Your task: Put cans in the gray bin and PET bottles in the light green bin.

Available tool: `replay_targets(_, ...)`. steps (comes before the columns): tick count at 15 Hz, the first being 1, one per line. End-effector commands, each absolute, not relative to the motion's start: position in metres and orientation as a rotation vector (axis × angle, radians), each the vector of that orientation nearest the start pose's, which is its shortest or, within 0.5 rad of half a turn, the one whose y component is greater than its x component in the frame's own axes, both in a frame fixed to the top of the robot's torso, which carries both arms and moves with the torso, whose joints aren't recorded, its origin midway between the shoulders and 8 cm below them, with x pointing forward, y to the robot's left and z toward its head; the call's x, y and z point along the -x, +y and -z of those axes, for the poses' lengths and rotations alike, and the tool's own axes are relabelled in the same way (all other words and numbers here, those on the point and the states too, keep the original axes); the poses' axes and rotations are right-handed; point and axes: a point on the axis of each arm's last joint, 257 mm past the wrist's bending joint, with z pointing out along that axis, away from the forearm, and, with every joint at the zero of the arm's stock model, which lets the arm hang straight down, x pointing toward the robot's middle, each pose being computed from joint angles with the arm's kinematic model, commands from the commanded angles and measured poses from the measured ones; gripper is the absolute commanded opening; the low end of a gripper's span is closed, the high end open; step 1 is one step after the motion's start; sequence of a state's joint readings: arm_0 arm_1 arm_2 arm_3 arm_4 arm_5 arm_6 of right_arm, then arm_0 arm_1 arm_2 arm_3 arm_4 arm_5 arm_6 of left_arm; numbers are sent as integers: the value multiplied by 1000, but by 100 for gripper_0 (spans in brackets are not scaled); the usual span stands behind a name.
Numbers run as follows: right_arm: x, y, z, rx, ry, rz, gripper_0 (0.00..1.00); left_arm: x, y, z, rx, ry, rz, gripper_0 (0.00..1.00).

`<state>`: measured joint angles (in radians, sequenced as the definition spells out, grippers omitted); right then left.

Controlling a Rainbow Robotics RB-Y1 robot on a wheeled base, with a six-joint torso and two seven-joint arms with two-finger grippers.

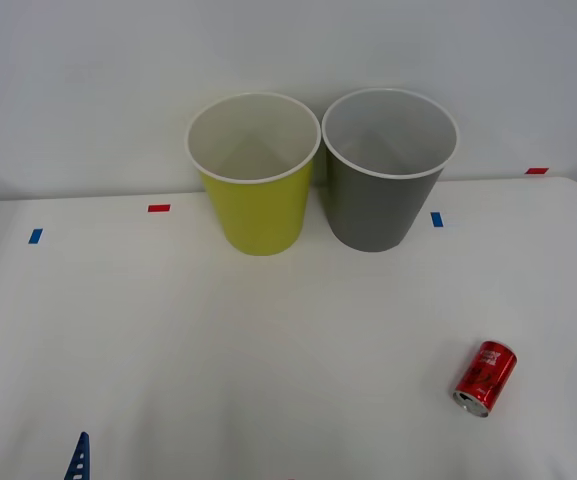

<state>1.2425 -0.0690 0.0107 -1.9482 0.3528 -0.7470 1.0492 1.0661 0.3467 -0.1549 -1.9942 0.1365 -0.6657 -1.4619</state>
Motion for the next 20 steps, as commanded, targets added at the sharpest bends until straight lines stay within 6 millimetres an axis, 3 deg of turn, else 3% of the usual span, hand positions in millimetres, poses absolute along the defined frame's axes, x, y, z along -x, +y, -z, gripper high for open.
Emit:
replay_targets(1, -155, -289, 282, -80, 1690, 9, 100, -215, 296, 246, 11, 1555, -2, 100)
replay_targets(20, -155, -289, 282, -80, 1690, 9, 100, -215, 296, 246, 11, 1555, -2, 100)
